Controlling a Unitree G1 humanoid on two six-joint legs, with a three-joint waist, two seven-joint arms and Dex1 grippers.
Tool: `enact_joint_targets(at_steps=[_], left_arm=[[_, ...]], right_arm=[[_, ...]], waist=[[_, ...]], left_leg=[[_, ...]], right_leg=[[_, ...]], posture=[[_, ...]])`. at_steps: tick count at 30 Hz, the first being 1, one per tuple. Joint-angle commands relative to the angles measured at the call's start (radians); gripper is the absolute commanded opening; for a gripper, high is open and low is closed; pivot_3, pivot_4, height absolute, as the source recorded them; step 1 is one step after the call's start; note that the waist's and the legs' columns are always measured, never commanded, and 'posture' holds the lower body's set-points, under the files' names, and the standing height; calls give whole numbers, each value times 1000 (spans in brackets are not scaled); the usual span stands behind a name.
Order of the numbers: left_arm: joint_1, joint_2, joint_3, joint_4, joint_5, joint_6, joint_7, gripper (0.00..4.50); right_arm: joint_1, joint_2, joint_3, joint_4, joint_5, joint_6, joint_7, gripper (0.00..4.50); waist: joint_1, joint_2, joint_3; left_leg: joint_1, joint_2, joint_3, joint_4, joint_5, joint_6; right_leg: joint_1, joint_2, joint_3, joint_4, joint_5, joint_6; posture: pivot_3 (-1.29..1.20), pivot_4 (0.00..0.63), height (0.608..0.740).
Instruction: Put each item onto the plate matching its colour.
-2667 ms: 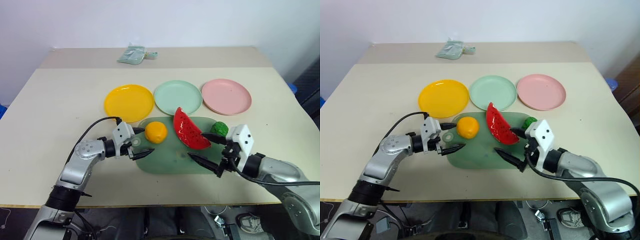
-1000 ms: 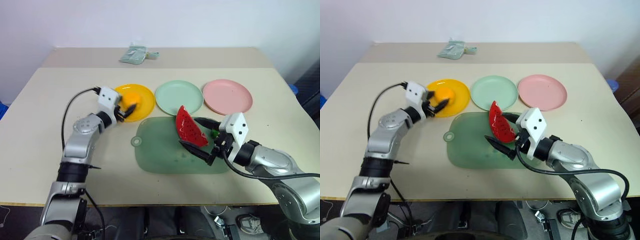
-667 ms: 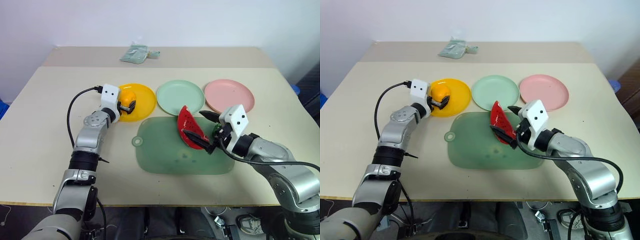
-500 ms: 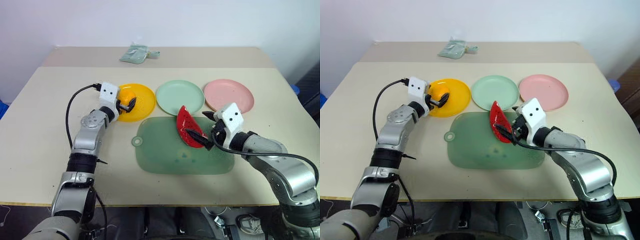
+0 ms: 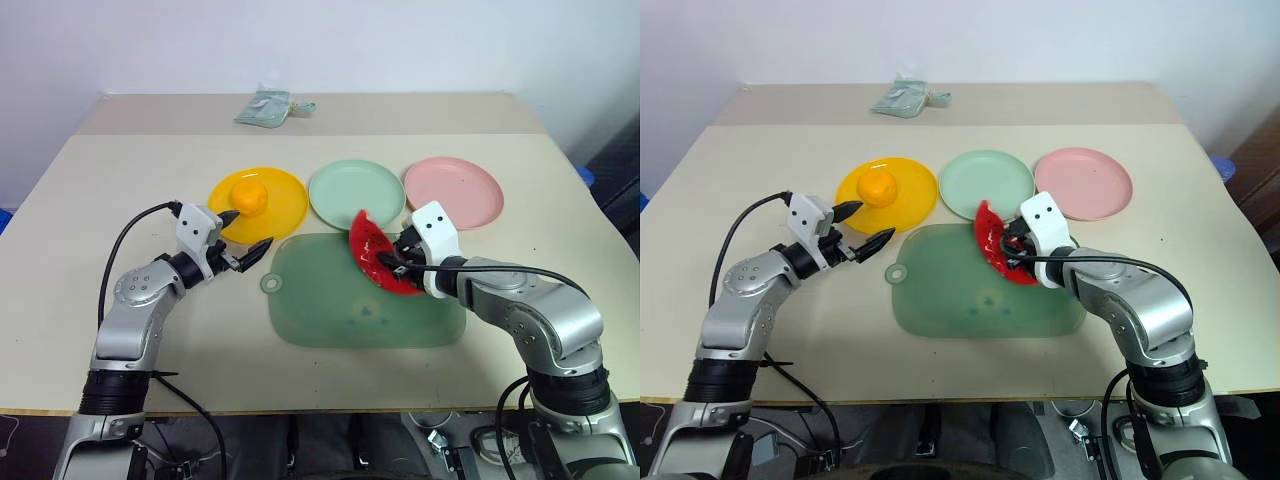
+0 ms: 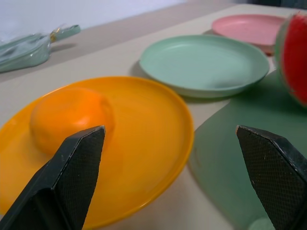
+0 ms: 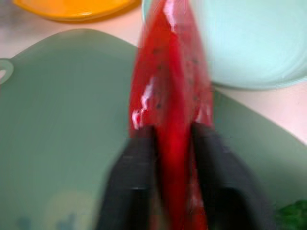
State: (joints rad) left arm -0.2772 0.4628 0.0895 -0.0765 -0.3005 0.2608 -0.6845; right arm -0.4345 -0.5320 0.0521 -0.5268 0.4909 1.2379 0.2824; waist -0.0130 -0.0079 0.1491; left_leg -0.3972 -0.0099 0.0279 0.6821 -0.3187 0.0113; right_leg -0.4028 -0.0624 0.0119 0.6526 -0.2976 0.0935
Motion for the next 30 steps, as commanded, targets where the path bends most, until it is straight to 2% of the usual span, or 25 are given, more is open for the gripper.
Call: enact_joint_targets(at_steps=[1,4,8,13,18,20,23,27,30], left_arm=[[10,-9,-3,-49,-13,7,13,4500],[17,-14,-12,-64,-26,22,-2,4500],[34,-13,-49,-107,-52,46,-46,4500],[39,-35,-120,-159,-75,86,-77,4500],[29,-65,-143,-167,-68,95,-55,4500],[33,-67,-150,-182,-69,99,-52,4500],[46,-63,-153,-199,-69,102,-48,4500],[69,-59,-135,-207,-41,75,-15,4500],[82,-53,-125,-210,-45,68,-11,4500]], right_arm=[[-36,-44,12,-40,-34,-51,23,19],[-83,-79,-29,-43,-39,-135,68,19],[-152,-115,-88,85,-120,-195,26,19],[-240,-58,-148,449,-234,-348,-88,19],[-326,-20,-151,753,-291,-568,-66,19],[-344,-20,-152,819,-306,-628,-52,1020],[-330,-34,-155,795,-319,-700,-23,2355],[-205,-111,-153,608,-316,-744,101,2355],[-71,-164,-190,444,-243,-726,224,2355]], waist=[[0,0,0],[-1,0,0],[-1,0,0],[1,0,0],[-7,1,0],[-7,1,0],[-5,1,0],[3,1,0],[7,1,0]], left_leg=[[0,0,0,0,0,0],[-3,0,0,1,0,-1],[-4,0,0,1,2,-3],[-4,0,0,1,3,-4],[-5,0,1,1,3,-5],[-6,0,2,1,3,-5],[-6,0,2,1,4,-5],[-7,0,1,1,3,-5],[-7,0,1,2,3,-4]], right_leg=[[0,0,0,0,0,0],[-3,0,0,1,0,0],[-4,0,0,1,0,0],[-4,0,0,1,0,0],[-6,1,0,2,0,0],[-7,2,0,2,0,0],[-7,2,0,3,0,0],[-7,2,0,2,0,0],[-6,2,0,1,0,0]], posture=[[0,150,740],[0,150,740],[0,150,740],[0,150,740],[0,150,740],[0,150,740],[0,150,740],[0,150,740],[0,150,740]])
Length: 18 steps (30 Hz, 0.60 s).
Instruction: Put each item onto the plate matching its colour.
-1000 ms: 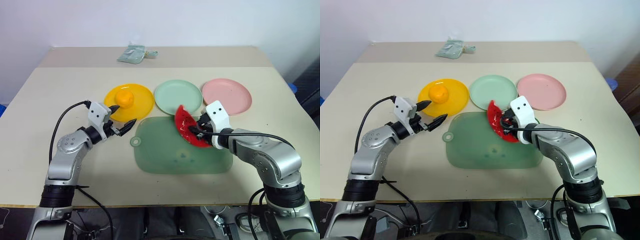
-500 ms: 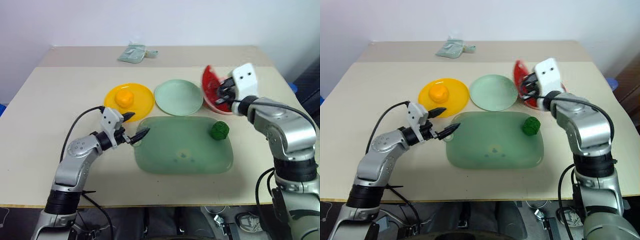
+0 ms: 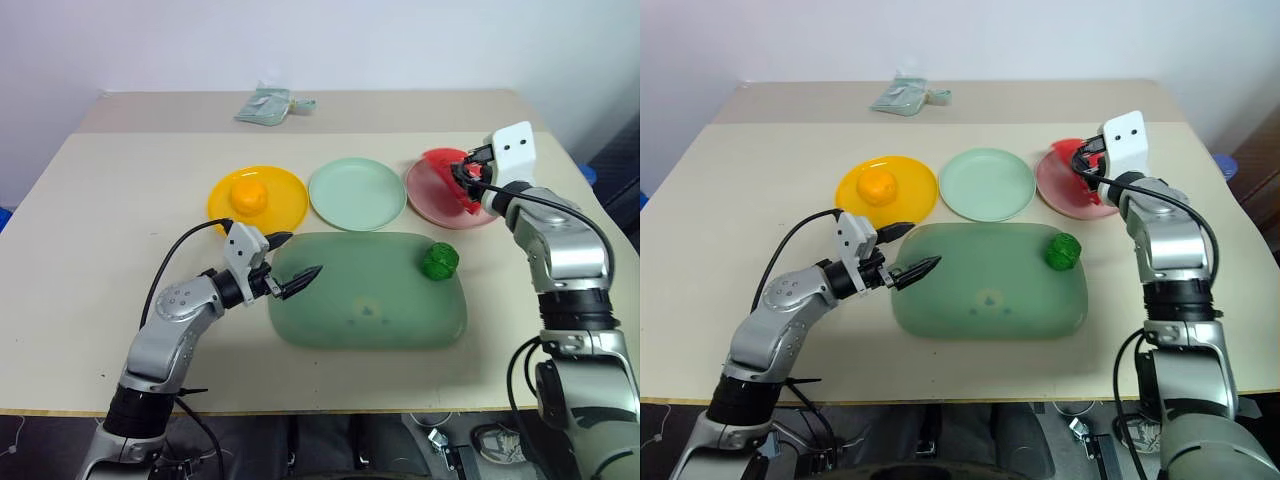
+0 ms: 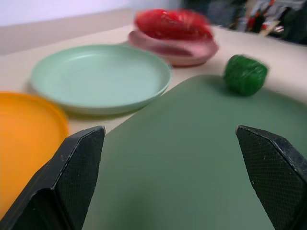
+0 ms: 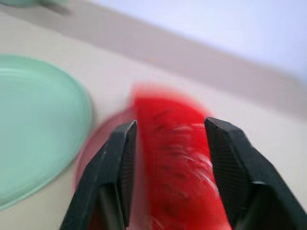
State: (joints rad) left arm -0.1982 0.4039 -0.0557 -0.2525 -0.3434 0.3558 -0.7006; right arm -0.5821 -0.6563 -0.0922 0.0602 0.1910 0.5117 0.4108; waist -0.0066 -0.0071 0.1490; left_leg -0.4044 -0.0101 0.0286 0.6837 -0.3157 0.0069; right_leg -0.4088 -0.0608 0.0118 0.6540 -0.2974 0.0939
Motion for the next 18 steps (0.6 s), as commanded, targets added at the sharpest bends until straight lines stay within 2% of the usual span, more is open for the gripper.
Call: enact_joint_targets(at_steps=[1,3,6,8,9,13,18], left_arm=[[6,10,21,-35,-4,-28,1,4500],[10,17,19,-30,-6,-33,-6,4500],[3,24,13,-13,-4,-47,-25,4500],[-5,27,6,-1,-7,-54,-44,4500],[-10,28,0,6,-8,-56,-56,4500],[-19,24,-14,32,-3,-69,-79,4500],[-37,16,-19,43,1,-66,-82,4500]], right_arm=[[116,-55,-55,-180,59,12,106,2355],[190,-75,-80,-248,80,32,132,2355],[316,-96,-140,-382,196,138,207,3219],[407,-108,-162,-445,206,190,206,4160],[456,-112,-164,-474,197,192,202,4454],[533,-74,-183,-530,246,255,182,4454],[499,-21,-124,-455,183,235,111,4454]], waist=[[-1,0,0],[-4,0,0],[-4,0,0],[-4,1,0],[-4,0,0],[-4,0,0],[-5,1,0]], left_leg=[[0,0,0,0,0,0],[0,0,0,0,-1,2],[1,0,0,0,-1,2],[1,1,0,0,-2,4],[1,1,-1,0,-3,4],[1,1,0,0,-3,5],[2,1,-1,0,-3,4]], right_leg=[[0,0,0,0,0,0],[0,0,0,0,0,0],[0,0,0,0,0,0],[0,0,0,0,0,0],[0,0,0,0,0,0],[1,0,0,0,0,0],[2,0,0,1,0,0]], posture=[[0,150,740],[0,150,740],[0,150,740],[0,150,740],[0,150,740],[0,150,740],[0,150,740]])
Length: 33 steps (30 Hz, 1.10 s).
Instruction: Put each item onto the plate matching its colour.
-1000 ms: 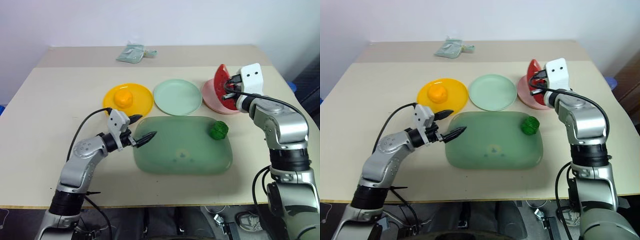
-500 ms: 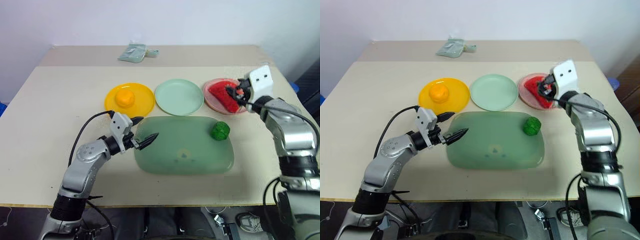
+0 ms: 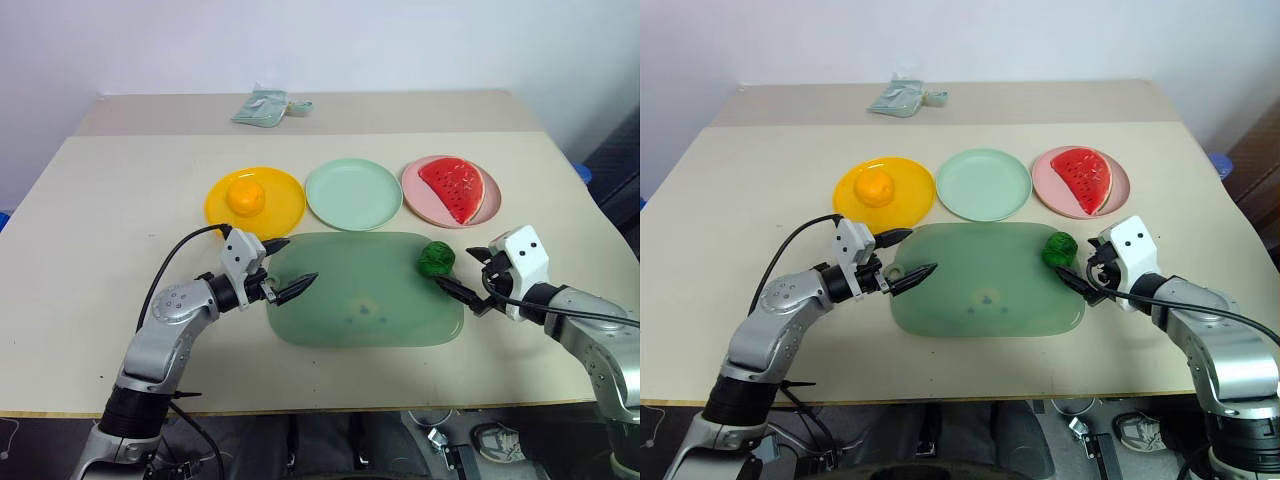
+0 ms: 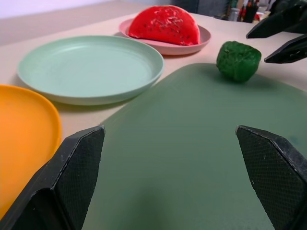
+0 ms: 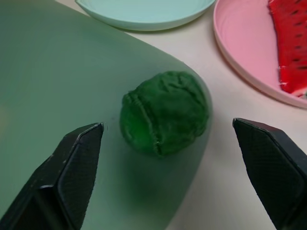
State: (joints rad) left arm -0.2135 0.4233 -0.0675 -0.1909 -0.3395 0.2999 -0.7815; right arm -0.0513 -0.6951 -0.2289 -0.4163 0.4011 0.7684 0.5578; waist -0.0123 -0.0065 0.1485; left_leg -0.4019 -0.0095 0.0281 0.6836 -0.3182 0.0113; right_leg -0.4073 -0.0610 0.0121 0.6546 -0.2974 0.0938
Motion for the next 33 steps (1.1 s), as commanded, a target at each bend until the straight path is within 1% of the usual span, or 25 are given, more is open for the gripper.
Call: enact_joint_targets(at_steps=[1,5,7,9,10,11,12,15,18,21,23,25,27,28,29,30,33], left_arm=[[-25,-4,-7,-22,-3,-7,-1,4500],[-27,-3,-5,-43,-7,13,8,4500],[-23,1,2,-55,-6,21,17,4500],[-16,6,13,-67,-8,30,26,4500],[-11,10,18,-73,-9,35,31,4500],[-4,14,24,-79,-9,38,37,4500],[3,18,31,-82,-8,39,43,4500],[26,25,63,-75,-1,30,71,4500],[40,29,99,-40,12,7,103,4500],[57,12,149,18,14,-29,148,4500],[71,10,163,20,12,-39,159,4500],[89,12,167,-1,11,-40,164,4500],[111,12,174,-20,11,-41,174,4500],[124,11,176,-30,11,-41,179,4500],[136,10,178,-42,12,-40,186,4500],[147,9,180,-56,11,-37,193,4500],[174,4,187,-93,7,-25,218,4500]], right_arm=[[-42,27,17,35,-32,-26,-44,4454],[-71,54,50,88,-45,-50,-42,4454],[-85,68,47,108,-45,-55,-55,3940],[-87,72,39,106,-29,-49,-44,3164],[-85,68,40,97,-29,-52,-36,2667],[-86,64,41,83,-28,-58,-28,2425],[-92,60,47,70,-32,-64,-24,2341],[-162,81,74,49,-25,-78,-23,2341],[-272,133,137,83,-45,-80,-50,2341],[-473,265,247,280,-144,-153,-136,2341],[-563,328,286,425,-191,-214,-156,2341],[-622,361,303,552,-226,-276,-161,2341],[-661,388,298,638,-232,-318,-159,3411],[-675,398,292,666,-235,-335,-165,3755],[-681,400,289,681,-242,-354,-169,4293],[-679,395,293,683,-258,-378,-171,4409],[-629,359,299,621,-280,-432,-143,4409]], waist=[[1,0,0],[3,0,0],[3,0,0],[2,0,0],[2,0,0],[2,0,0],[1,0,0],[-3,0,0],[-7,0,0],[-8,0,0],[-7,0,0],[2,0,0],[5,0,0],[3,0,0],[3,0,0],[1,0,0],[-3,0,0]], left_leg=[[0,0,0,0,0,0],[0,0,0,0,2,-3],[0,0,0,0,2,-4],[0,0,0,0,2,-3],[0,0,0,0,2,-3],[0,0,0,0,2,-3],[0,0,0,0,2,-3],[0,0,0,0,1,-3],[1,0,0,0,1,-2],[3,0,0,0,2,-3],[3,0,1,0,3,-5],[2,0,1,0,4,-6],[2,-1,1,0,3,-6],[0,-2,1,0,3,-5],[0,-2,1,0,3,-5],[-1,-2,1,0,2,-4],[-2,-2,1,1,2,-4]], right_leg=[[0,0,0,0,0,0],[0,0,0,0,0,0],[0,0,0,0,0,0],[0,0,0,0,0,0],[0,0,0,0,0,0],[0,0,0,0,0,0],[0,0,0,0,0,0],[0,0,0,0,0,0],[0,0,0,2,0,0],[0,1,1,3,0,0],[0,1,1,4,0,0],[-1,0,0,5,0,0],[-1,0,0,5,0,0],[-2,-1,0,5,0,0],[-2,-1,0,5,0,0],[-2,-1,0,5,0,0],[-3,-2,0,5,0,0]], posture=[[0,150,740],[0,150,740],[0,150,740],[0,150,740],[0,150,740],[0,150,740],[0,150,740],[0,150,740],[0,150,740],[0,150,740],[0,150,740],[0,150,740],[0,150,740],[0,150,740],[0,150,740],[0,150,740],[0,150,740]])
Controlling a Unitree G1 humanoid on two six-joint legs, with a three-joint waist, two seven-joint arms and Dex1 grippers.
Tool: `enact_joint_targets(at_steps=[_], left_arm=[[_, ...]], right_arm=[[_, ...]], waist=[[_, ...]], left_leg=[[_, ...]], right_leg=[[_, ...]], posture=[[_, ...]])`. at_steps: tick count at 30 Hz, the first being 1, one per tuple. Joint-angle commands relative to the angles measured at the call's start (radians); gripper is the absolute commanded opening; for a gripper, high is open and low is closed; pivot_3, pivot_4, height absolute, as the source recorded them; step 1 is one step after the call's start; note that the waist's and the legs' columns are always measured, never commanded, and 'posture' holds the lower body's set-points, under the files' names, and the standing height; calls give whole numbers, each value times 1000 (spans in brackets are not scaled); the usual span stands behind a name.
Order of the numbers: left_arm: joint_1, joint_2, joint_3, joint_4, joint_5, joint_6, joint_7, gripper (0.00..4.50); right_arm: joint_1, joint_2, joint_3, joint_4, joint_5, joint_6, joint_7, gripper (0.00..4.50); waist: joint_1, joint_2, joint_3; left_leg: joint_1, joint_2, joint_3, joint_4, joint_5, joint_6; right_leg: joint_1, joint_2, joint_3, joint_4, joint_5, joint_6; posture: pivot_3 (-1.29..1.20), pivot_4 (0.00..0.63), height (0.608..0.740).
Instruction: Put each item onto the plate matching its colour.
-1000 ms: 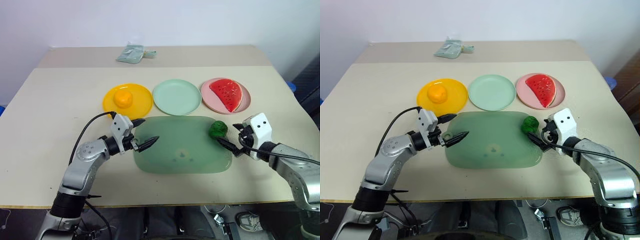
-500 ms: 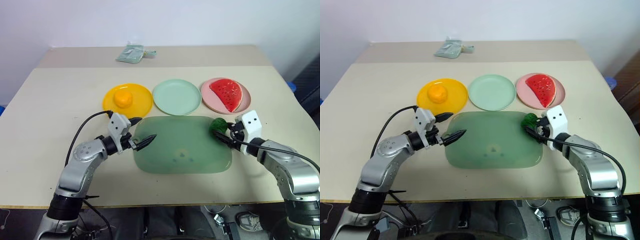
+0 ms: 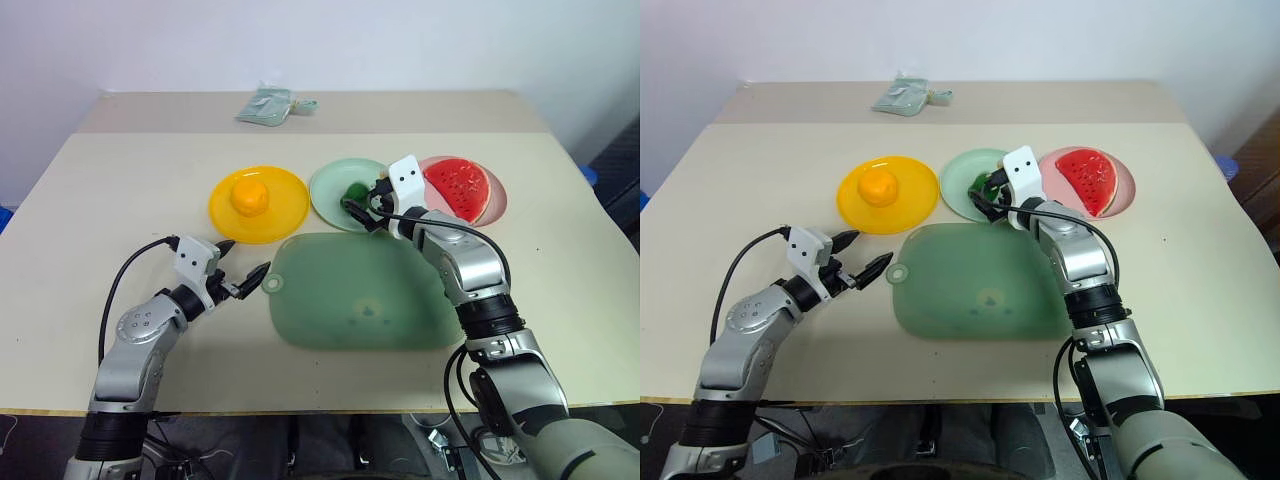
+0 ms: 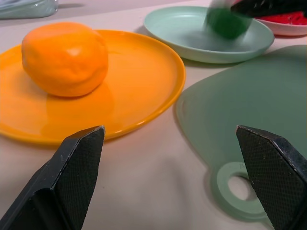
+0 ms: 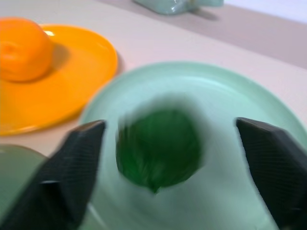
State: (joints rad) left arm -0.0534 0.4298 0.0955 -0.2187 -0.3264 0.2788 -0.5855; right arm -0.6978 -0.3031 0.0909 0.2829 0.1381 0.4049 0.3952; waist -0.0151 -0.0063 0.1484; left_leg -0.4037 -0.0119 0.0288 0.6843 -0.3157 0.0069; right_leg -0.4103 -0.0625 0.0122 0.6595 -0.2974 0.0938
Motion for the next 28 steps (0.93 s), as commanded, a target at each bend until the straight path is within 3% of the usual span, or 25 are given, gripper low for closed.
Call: enact_joint_targets(at_steps=[1,4,10,14,19,28], left_arm=[[21,-1,29,-72,-7,-4,28,4500],[34,5,59,-63,0,-13,56,4500],[27,39,184,56,29,-81,120,4500],[24,70,210,132,30,-125,86,4500],[18,67,203,130,23,-130,76,4500],[81,22,180,18,43,-85,146,4500]], right_arm=[[42,-48,-33,-112,-10,-76,32,4409],[140,-122,-105,-238,36,-70,81,4409],[482,-346,-373,-434,169,-2,227,4409],[688,-407,-520,-508,253,21,312,4409],[748,-438,-572,-489,262,15,330,4409],[668,-461,-538,-391,260,-8,380,4409]], waist=[[0,0,0],[3,0,0],[16,0,0],[15,0,0],[0,0,0],[4,0,0]], left_leg=[[0,0,0,0,0,0],[0,0,0,0,0,-1],[0,1,-1,0,-2,3],[4,1,-1,-1,-3,6],[13,2,0,-3,-4,6],[13,2,0,-4,-4,6]], right_leg=[[0,0,0,0,0,0],[-1,0,0,0,0,0],[1,0,0,-3,0,0],[4,0,0,-4,0,0],[13,0,0,-5,0,0],[13,0,0,-6,0,0]], posture=[[0,150,740],[0,150,740],[0,150,740],[0,150,740],[0,150,740],[0,150,740]])
